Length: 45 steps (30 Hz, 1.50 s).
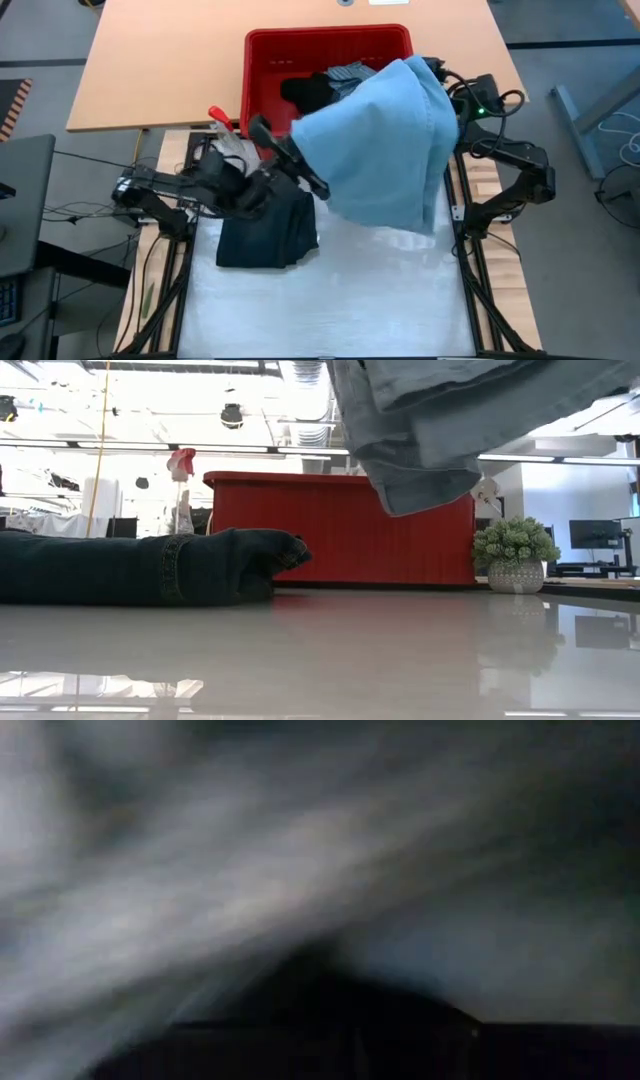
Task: Fold Laundry from Bin
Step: Fold the light blue pants
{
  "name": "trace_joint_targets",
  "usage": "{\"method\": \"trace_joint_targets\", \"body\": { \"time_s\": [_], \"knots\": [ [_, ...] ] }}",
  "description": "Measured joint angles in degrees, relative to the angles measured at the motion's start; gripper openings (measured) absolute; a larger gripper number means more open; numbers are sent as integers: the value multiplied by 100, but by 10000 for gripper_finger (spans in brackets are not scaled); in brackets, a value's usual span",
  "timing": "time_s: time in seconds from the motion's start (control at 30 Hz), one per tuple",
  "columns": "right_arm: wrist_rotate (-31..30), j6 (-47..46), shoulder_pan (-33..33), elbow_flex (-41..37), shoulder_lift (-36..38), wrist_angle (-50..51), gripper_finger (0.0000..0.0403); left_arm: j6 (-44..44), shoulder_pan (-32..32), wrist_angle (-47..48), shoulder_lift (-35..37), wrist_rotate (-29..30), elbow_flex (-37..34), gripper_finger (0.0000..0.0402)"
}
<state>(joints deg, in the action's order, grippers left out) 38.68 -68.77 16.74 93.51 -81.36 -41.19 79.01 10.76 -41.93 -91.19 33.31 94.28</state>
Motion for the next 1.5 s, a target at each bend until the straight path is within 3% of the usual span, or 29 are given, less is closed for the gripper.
{"method": "trace_joint_targets", "body": {
  "time_s": [0.27,0.5,0.77,0.93,1.13,1.23,1.3,1.5],
  "knots": [
    [1351,-197,403,2,248,229,31,-1297,121,876,837,-54,7,1],
    [2284,422,635,7,462,1451,31,-2697,-108,2223,1272,-165,7,0],
    [3180,1297,589,9,487,3454,31,-2902,-155,2299,1302,-97,4,0],
    [3272,1860,766,7,723,4596,31,-3028,-149,2201,1368,-109,4,0],
    [3263,2682,1257,4,1170,5843,31,-3114,-140,2090,1602,-134,4,0],
    [3082,3052,1513,2,1414,5874,30,-3128,-140,2124,1721,-131,4,0],
    [2592,3327,1614,16,1570,5472,29,-3130,-140,2186,1834,-120,4,0],
    [289,3718,1370,691,1447,3943,38,-3282,-142,2716,2071,133,7,0]
  ]
}}
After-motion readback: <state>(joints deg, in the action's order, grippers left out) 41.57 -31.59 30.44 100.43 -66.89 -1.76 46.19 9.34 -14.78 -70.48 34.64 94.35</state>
